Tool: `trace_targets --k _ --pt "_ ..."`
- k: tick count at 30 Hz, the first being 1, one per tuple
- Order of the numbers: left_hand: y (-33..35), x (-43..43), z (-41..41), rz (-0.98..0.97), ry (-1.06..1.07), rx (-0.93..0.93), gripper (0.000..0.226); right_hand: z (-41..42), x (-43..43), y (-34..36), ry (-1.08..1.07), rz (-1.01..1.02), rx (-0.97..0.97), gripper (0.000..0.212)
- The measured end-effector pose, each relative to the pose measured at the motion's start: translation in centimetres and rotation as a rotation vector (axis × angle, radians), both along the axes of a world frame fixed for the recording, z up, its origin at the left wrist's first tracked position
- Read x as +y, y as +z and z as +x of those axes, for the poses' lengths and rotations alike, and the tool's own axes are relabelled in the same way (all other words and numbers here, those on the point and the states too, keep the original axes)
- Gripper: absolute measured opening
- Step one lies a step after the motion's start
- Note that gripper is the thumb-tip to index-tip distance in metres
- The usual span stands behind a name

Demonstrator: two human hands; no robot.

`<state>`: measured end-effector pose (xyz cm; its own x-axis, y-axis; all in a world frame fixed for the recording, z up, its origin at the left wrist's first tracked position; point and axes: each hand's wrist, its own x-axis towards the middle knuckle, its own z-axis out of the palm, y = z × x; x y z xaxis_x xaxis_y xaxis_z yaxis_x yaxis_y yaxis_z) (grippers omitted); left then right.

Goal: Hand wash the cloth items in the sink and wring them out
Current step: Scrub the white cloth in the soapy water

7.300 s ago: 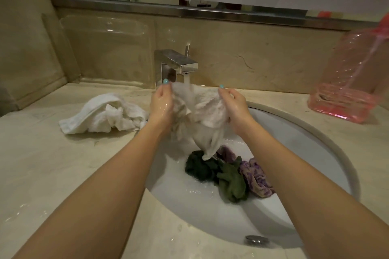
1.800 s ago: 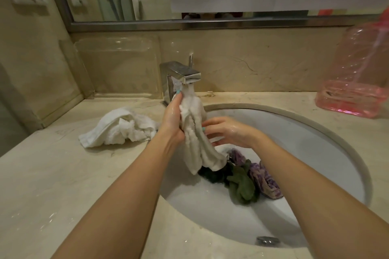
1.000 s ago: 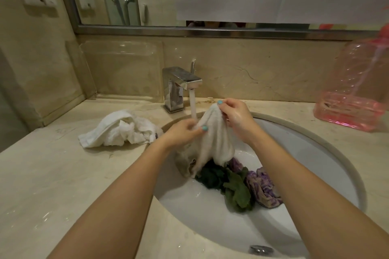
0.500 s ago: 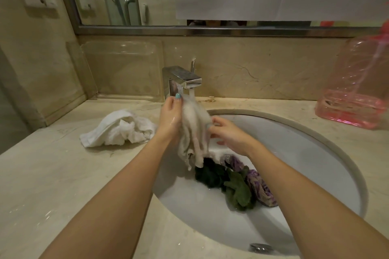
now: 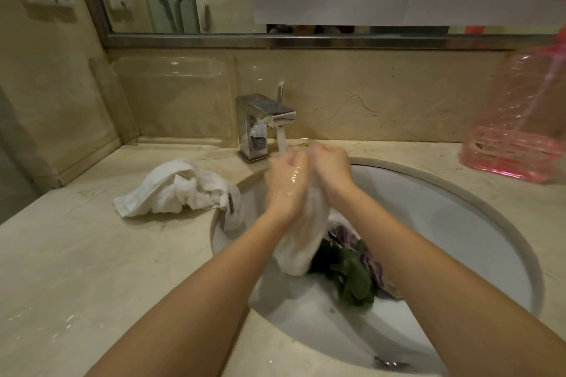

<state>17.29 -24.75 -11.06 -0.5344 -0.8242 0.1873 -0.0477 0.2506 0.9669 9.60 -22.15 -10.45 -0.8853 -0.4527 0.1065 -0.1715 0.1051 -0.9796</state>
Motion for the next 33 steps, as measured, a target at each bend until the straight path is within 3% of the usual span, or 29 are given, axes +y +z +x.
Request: trace_targets --k 4,6,9,13,17,19,24,27,33 --pt "0.8 1.5 -0.2 -0.041 -0.092 -0.032 0.036 -0.6 1.1 -0.6 0.073 -0.058 -0.230 0.036" --pt "1.0 0.1 -0.3 -0.020 -0.007 -0.001 0.038 0.7 1.2 -0.3 0.079 -0.043 -0.153 0.030" --pt "0.5 -2.8 0.1 0.038 0.136 -0.005 0.034 2.4 0.5 -0.1 0.216 -0.091 0.007 0.039" --pt "-0.3 -4.1 0.3 0.159 0.103 -0.025 0.028 3.5 0.0 -0.1 0.270 -0.049 0.171 0.050" --pt "0.3 -0.7 0.0 0.109 -0.136 0.003 0.039 -0.7 0.8 -0.7 0.080 0.061 0.035 0.031" --pt "0.7 0.1 -0.1 0.110 -0.197 0.070 0.044 -2.1 1.2 -1.2 0.088 0.098 0.000 0.029" --pt "1.0 -2.0 -0.2 0.202 -0.122 0.134 0.030 -1.7 2.9 -0.5 0.592 0.159 -0.350 0.067" --pt "-0.2 -4.1 -0.2 0.275 -0.089 0.086 0.048 -1.7 3.5 -0.3 0.704 0.182 -0.311 0.044" --pt "-2.0 -5.4 0.3 0.355 -0.298 -0.091 0.092 -3.0 3.4 -0.7 0.423 -0.141 -0.301 0.010"
